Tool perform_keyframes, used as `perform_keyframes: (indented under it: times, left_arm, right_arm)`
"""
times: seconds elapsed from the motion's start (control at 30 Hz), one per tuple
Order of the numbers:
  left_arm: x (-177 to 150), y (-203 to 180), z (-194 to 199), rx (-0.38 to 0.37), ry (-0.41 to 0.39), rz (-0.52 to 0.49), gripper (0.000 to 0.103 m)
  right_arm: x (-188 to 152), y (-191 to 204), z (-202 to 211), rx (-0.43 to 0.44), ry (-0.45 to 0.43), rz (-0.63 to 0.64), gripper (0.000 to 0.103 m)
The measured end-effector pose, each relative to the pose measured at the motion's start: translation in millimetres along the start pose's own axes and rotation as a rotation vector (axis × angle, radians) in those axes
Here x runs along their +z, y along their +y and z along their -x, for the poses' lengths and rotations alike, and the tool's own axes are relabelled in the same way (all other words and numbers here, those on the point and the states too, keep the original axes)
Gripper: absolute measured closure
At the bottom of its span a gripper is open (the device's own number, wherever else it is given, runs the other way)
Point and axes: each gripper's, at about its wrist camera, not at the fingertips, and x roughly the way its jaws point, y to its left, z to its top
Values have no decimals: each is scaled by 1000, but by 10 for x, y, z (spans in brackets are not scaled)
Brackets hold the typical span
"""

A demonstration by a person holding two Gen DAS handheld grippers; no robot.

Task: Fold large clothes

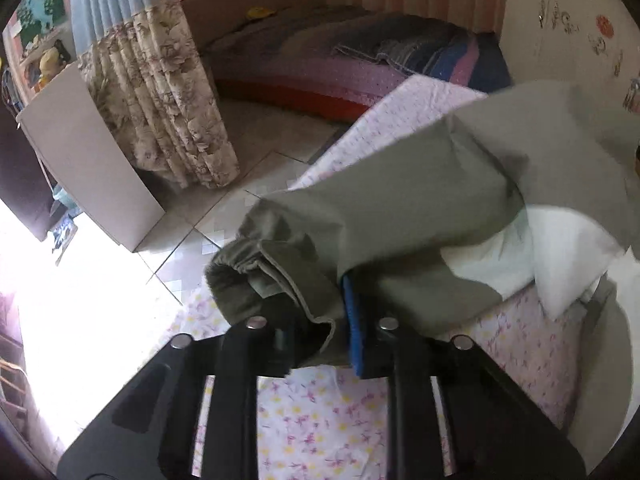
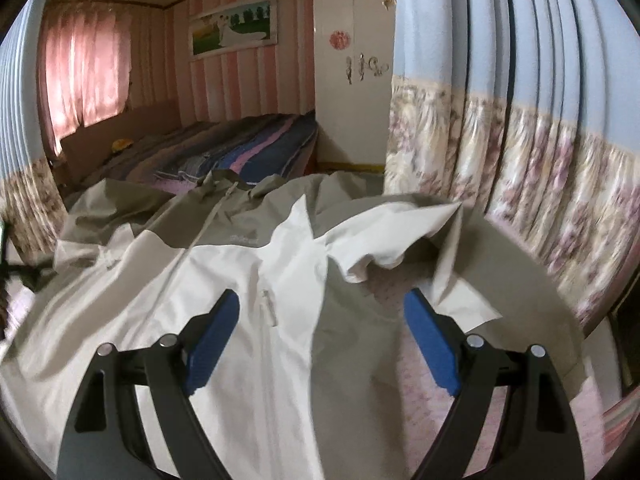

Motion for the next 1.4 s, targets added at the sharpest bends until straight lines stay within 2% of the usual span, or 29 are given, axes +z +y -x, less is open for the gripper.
perform_keyframes:
  times: [0.03, 0.13, 0.17, 0.27, 0.3, 0.37, 0.43, 0.47, 0.53, 0.57, 0.6, 0.63, 0.7, 0.9, 1.03, 1.13, 1.2, 1.4]
  left_arm:
    - [25, 56, 46, 7, -10, 4, 85]
    - [170, 402, 290, 163, -105, 29, 86]
    - [249, 665, 403, 212, -135, 78, 87]
    - [352, 1190, 443, 316, -135, 167, 89]
    - [361, 1328, 393, 328, -114, 181, 89]
    - [312, 1526, 233, 278, -56, 222, 89]
    - [229, 1558, 91, 265, -14, 227, 87]
    - [161, 1551, 14, 267, 12, 230, 81]
    - [112, 1587, 3, 257, 26, 265, 60]
    - [83, 1612, 41, 244, 21, 287, 37]
    - [61, 1653, 90, 224, 6, 309, 25]
    - [40, 1670, 142, 206, -9, 330, 22]
    - [-63, 1617, 253, 173, -15, 356, 21]
    - [-299, 1206, 112, 16, 87, 390, 21]
    - [-310, 873, -20, 46, 108, 343, 21]
    - [-267, 777, -220, 63, 138, 332, 20]
    - [-232, 847, -266, 65, 141, 368, 18]
    - [-371, 1309, -338, -36, 178, 612, 16]
  right_arm:
    - [5, 3, 26, -18, -8, 17, 18]
    - [41, -32, 83, -60, -25, 42, 18]
    - [52, -49, 89, -64, -27, 40, 18]
    - [67, -94, 85, -65, -32, 26, 18]
    - [64, -101, 65, -69, -30, 26, 18]
    - [52, -107, 39, -73, -25, 29, 18]
    - [29, -94, -1, -71, -12, 30, 18]
    - [25, -85, -17, -68, -6, 31, 18]
    - [23, -53, -43, -65, 3, 42, 18]
    - [21, -33, -38, -66, 4, 50, 18]
    - [19, -10, -37, -70, 3, 62, 18]
    - [18, 5, -39, -74, 2, 71, 18]
    - [11, 20, -45, -78, 4, 82, 18]
    - [-44, 41, -88, -69, 24, 78, 18]
    - [-83, 40, -82, -89, 33, 104, 18]
    - [-103, -23, -44, -99, 30, 90, 18]
    - [-118, -82, -28, -102, 31, 73, 18]
    - [-176, -201, -80, -112, 55, 42, 18]
